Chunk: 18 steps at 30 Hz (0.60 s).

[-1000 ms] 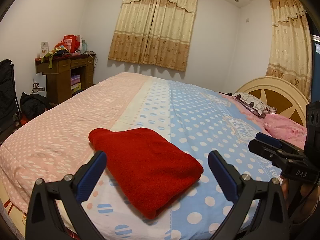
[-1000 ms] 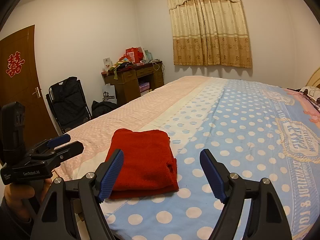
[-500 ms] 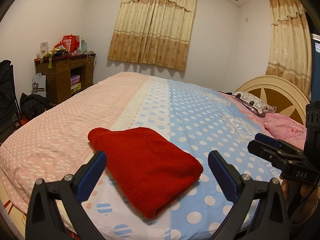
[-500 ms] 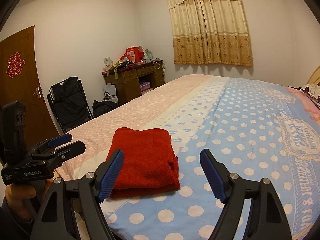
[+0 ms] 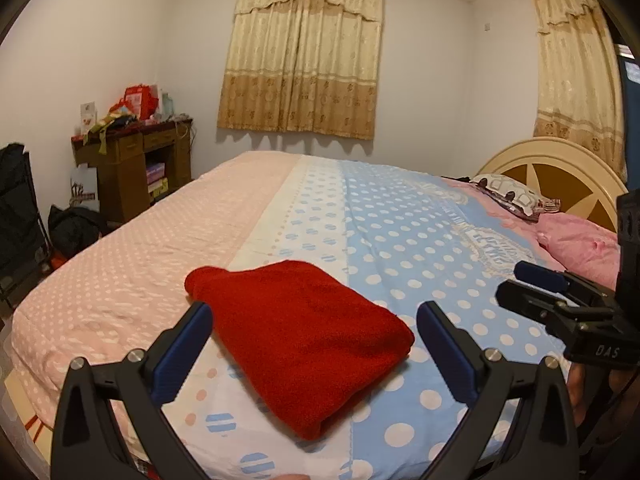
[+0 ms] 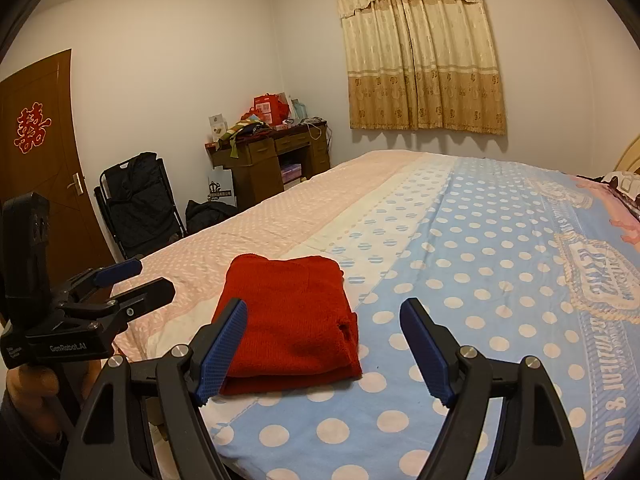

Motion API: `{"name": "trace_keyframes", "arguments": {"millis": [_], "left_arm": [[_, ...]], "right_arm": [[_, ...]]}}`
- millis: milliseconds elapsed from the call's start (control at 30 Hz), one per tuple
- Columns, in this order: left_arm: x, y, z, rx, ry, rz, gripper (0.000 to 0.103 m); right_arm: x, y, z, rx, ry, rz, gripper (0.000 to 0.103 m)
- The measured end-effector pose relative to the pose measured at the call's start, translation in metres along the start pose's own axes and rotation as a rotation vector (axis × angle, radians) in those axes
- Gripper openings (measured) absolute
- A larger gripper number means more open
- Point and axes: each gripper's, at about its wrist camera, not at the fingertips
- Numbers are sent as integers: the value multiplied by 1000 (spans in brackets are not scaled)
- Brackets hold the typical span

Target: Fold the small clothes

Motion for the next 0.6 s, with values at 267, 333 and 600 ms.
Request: {"name": "trace_keyframes", "arguments": {"millis": [267,333,600], "left_arm": [[1,2,3,34,0,1,103],[0,2,5,34,-7,1,103],[-2,1,5,11,4,-15,103]], "right_arm": [[-2,0,3,1,-10,2,79],[-2,1,4,4,-12,2,79],[-4,5,2,10,-11,11,79]]}}
Point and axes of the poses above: each gripper's, at about its wrist camera, not at the fingertips, and y roughly the way its jaws point, z to its left, x to its top, and after that the axes turned 12 degrees about -x, right-handed
